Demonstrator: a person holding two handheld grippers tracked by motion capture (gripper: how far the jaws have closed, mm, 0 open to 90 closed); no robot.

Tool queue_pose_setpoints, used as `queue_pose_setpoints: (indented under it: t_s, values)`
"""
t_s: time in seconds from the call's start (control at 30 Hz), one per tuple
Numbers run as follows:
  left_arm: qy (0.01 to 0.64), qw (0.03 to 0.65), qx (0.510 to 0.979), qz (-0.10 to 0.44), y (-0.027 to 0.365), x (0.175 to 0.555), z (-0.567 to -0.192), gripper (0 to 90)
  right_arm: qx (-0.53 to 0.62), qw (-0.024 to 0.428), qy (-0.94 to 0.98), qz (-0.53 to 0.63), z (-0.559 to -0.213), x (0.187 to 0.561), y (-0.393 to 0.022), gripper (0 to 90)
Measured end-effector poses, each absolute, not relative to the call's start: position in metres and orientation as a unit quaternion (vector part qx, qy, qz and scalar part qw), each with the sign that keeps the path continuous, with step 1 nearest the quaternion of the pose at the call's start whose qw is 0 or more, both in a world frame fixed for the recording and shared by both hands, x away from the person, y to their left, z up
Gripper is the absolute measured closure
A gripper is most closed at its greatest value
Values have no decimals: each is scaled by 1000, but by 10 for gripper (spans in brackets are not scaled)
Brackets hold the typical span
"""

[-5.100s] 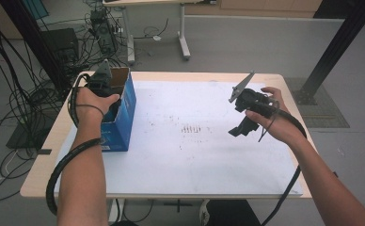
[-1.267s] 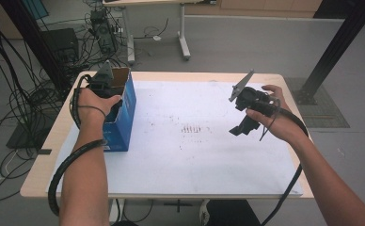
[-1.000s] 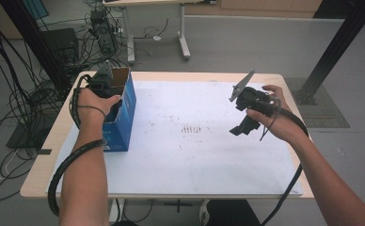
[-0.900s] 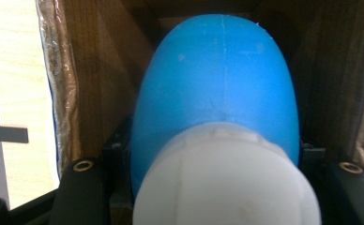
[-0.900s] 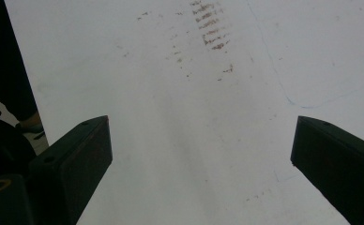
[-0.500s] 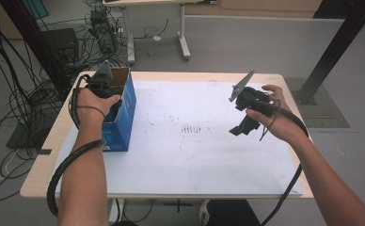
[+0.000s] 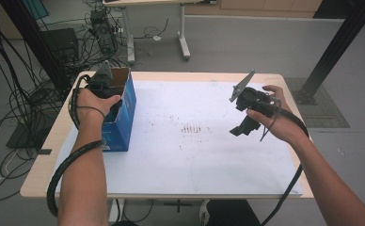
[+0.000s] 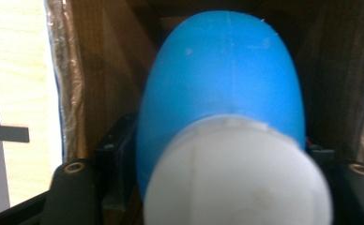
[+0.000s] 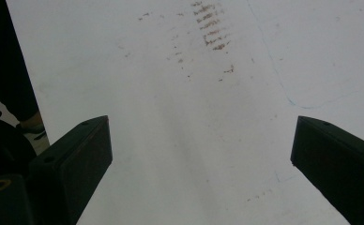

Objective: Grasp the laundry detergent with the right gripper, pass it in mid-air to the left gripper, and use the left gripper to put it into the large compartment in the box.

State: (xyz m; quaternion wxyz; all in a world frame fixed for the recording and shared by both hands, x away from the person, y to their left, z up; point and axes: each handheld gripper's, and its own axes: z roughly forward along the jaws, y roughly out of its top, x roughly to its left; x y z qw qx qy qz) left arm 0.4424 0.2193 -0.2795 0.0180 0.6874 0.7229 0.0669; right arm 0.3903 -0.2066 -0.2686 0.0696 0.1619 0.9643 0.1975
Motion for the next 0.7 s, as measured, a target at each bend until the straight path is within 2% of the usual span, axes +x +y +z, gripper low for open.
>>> queue_pose_setpoints:
  t_s: [0.27, 0.33, 0.7]
  values:
    - [721, 28, 689, 70, 220, 439, -268, 293, 157, 71, 965, 197, -267, 390, -205, 55]
    - [717, 23, 692, 75, 219, 438, -264, 262, 158, 71, 965, 197, -266, 390, -204, 55]
    - [709, 49, 698, 88, 218, 428, -233, 211, 156, 70, 965, 197, -266, 393, -200, 55]
